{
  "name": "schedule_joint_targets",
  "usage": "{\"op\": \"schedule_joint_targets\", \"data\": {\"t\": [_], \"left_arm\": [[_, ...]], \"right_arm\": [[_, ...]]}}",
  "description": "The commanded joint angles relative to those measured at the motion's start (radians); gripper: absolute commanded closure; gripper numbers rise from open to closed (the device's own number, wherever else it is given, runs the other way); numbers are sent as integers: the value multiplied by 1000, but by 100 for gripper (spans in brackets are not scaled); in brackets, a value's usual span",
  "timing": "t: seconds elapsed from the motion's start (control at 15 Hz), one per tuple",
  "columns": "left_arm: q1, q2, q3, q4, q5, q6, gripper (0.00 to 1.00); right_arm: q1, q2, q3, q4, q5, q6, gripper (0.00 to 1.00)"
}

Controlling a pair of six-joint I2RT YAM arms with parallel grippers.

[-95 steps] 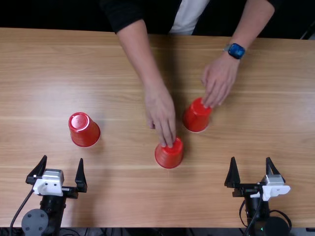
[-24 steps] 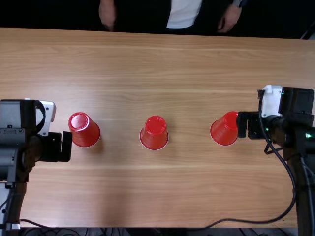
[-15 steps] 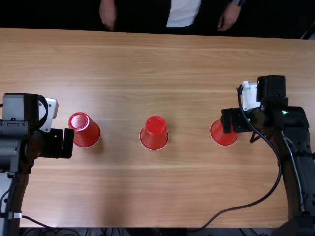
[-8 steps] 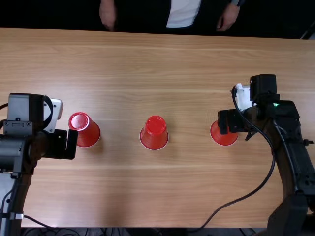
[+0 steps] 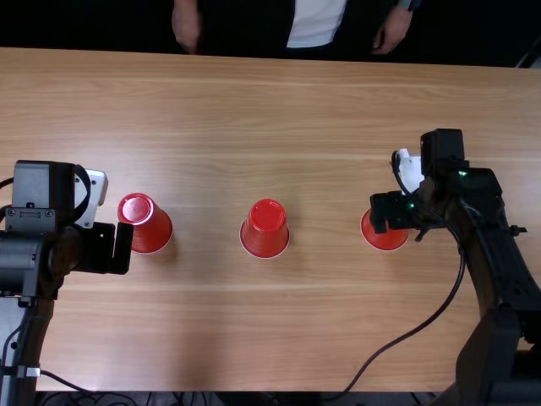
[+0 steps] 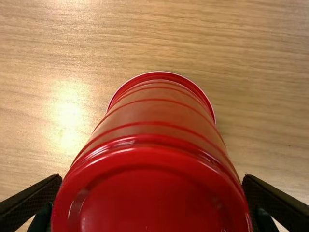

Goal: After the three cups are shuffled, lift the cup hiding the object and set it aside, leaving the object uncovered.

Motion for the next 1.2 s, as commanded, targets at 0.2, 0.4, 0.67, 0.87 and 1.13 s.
{"op": "schedule_joint_targets", "data": {"t": [0.2,0.4,0.67,0.87,1.13], "left_arm": [[-6,4,27,-4,14,-1,0],[-6,3,26,-4,12,-1,0],[-6,1,26,-2,12,1,0],[-6,3,27,-2,12,1,0],[-6,3,27,-2,12,1,0]], "right_arm": [[6,8,20,39,-1,2,74],[10,-4,28,43,-30,11,79],[4,-185,38,45,-93,76,84],[-5,-220,71,47,-91,74,84],[-67,-300,58,45,-80,61,83]]}}
